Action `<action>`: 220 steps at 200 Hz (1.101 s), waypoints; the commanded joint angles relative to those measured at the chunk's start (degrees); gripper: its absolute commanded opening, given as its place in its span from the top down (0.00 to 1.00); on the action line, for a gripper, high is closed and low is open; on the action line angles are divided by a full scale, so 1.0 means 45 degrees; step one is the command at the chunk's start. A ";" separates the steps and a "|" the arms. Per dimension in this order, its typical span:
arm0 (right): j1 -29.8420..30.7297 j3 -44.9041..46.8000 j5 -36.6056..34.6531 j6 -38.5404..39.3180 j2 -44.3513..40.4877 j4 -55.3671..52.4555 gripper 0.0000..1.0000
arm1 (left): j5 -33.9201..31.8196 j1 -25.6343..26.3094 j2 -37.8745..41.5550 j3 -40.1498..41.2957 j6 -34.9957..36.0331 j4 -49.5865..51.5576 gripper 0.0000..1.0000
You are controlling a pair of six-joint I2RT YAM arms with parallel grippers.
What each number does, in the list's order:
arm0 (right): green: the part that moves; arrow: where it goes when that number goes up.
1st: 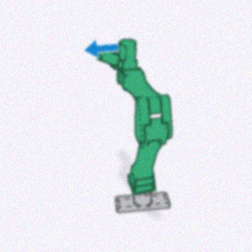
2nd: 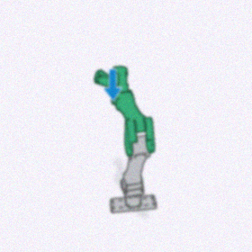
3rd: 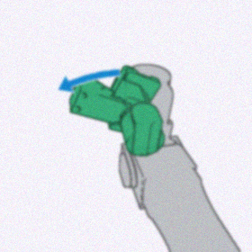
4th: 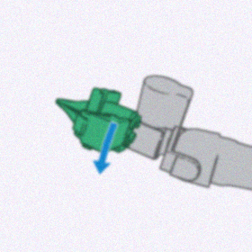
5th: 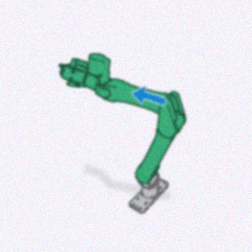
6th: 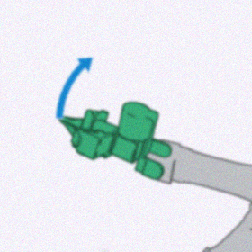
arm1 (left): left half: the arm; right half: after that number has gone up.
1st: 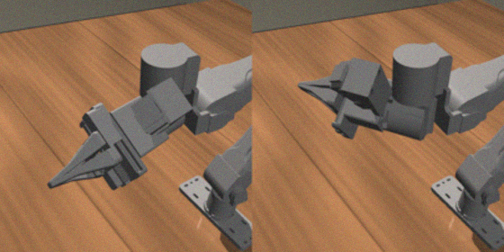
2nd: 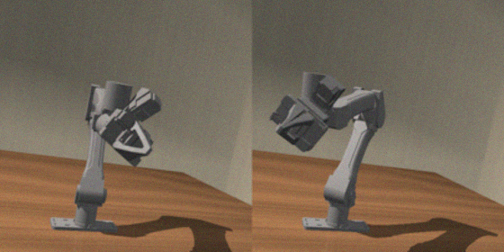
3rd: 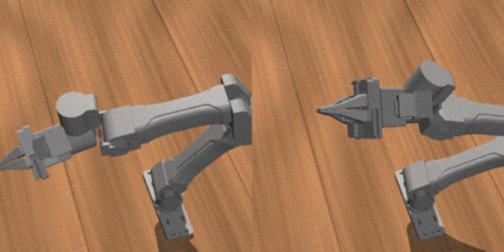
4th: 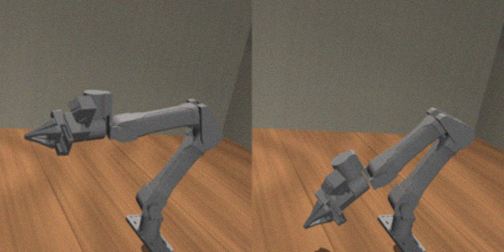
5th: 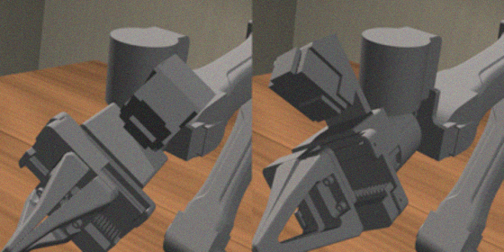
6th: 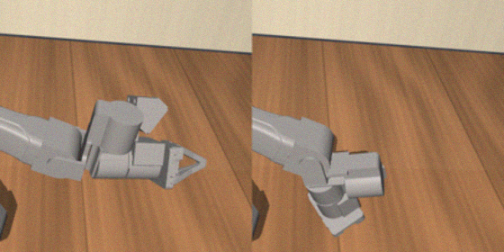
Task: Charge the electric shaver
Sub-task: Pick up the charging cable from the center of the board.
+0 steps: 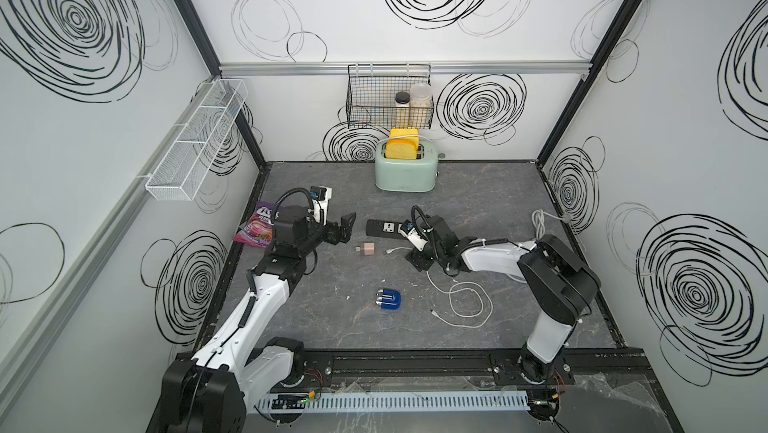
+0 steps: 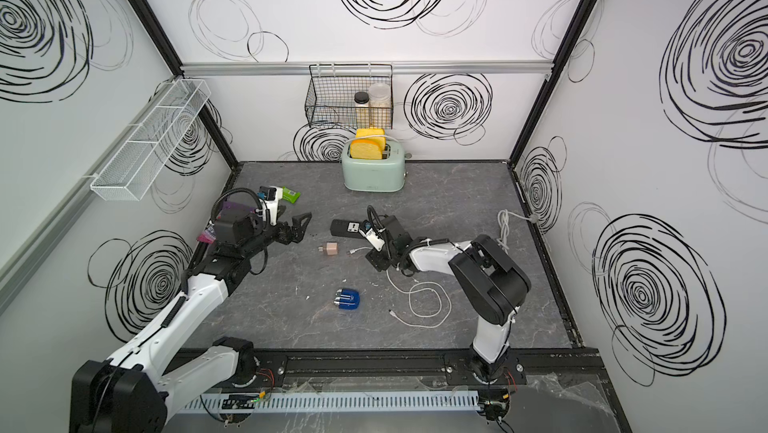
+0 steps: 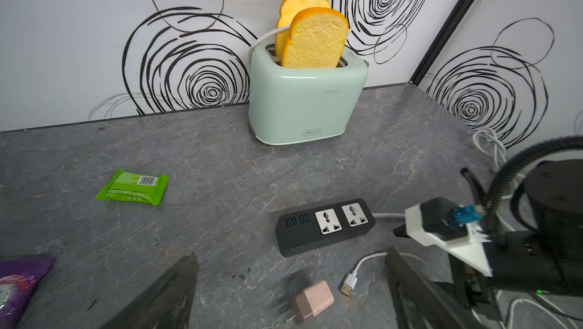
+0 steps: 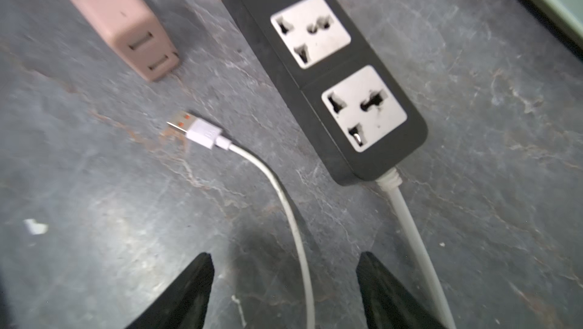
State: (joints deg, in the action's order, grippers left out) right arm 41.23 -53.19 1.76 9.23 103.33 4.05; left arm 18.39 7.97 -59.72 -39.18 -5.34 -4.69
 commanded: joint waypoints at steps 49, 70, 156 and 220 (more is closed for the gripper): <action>-0.0014 -0.0509 0.0744 0.0058 0.0522 -0.1572 0.81 | 0.1134 0.0575 -0.0499 -0.0627 -0.0618 0.0716 0.03; -0.0042 0.0087 0.1239 0.0340 -0.0213 -0.1055 1.00 | 0.1109 0.0809 -0.0732 -0.0856 -0.0740 0.0971 0.03; -0.1268 0.3798 0.0738 0.1171 -0.7189 0.2841 1.00 | 0.4794 0.2229 -0.3094 -0.2090 -0.2171 0.0442 0.03; -0.1321 0.4942 0.0429 0.1240 -0.8701 0.4613 1.00 | 0.6393 0.2932 -0.4082 -0.1945 -0.4179 -0.2357 0.03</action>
State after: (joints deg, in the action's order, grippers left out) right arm 35.38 -31.75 4.29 14.39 65.76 19.99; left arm 42.30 20.29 -76.88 -46.92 -20.03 -8.27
